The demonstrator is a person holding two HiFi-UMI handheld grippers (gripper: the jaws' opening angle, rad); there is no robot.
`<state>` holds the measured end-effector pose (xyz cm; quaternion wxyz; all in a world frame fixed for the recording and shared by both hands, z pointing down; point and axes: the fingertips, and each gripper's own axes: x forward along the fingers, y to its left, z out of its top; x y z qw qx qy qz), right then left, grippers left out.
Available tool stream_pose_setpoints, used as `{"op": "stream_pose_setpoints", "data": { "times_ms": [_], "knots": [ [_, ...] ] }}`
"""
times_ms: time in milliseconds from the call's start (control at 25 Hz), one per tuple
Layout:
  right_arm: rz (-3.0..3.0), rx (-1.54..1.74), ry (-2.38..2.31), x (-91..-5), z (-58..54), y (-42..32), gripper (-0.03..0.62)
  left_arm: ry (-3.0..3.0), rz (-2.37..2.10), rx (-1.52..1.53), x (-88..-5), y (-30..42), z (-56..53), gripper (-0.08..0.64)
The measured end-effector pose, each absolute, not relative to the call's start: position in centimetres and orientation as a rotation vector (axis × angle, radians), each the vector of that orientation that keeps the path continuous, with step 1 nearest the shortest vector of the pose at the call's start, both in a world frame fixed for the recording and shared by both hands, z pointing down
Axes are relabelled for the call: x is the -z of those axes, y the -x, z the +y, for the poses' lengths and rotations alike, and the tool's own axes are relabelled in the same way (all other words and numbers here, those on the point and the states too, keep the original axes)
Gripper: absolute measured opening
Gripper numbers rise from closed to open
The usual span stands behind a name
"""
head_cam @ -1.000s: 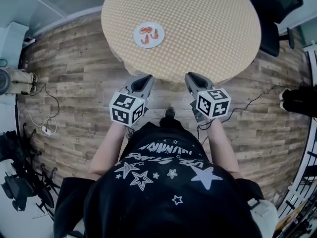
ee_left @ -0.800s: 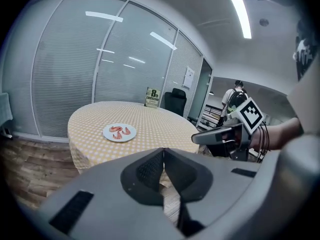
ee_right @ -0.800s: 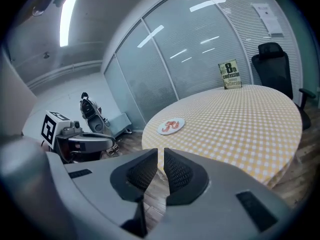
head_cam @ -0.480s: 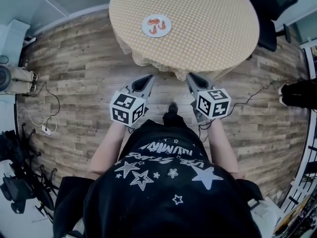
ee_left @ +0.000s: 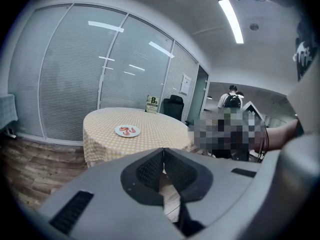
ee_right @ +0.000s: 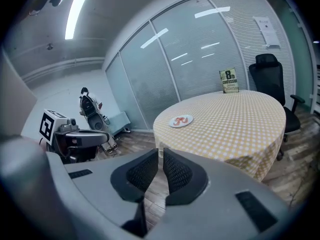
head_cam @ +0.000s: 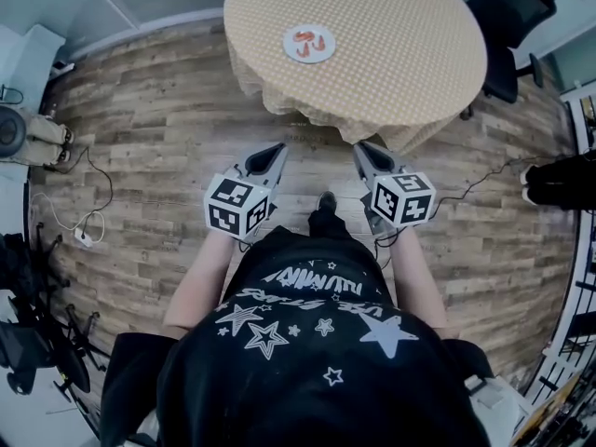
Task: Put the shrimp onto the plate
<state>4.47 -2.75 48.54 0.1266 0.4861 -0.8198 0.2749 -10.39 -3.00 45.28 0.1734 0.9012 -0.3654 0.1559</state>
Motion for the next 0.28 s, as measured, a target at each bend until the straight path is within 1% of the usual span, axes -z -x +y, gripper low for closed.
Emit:
{"op": "stream_pose_setpoints", "data": {
  "times_ms": [280],
  "knots": [
    [-2.415,-0.777,-1.400,-47.9,-0.7,-1.7,0.048,-2.559,-1.048,-0.431,-44.8,12.3,-0.7,0.009]
  ]
}}
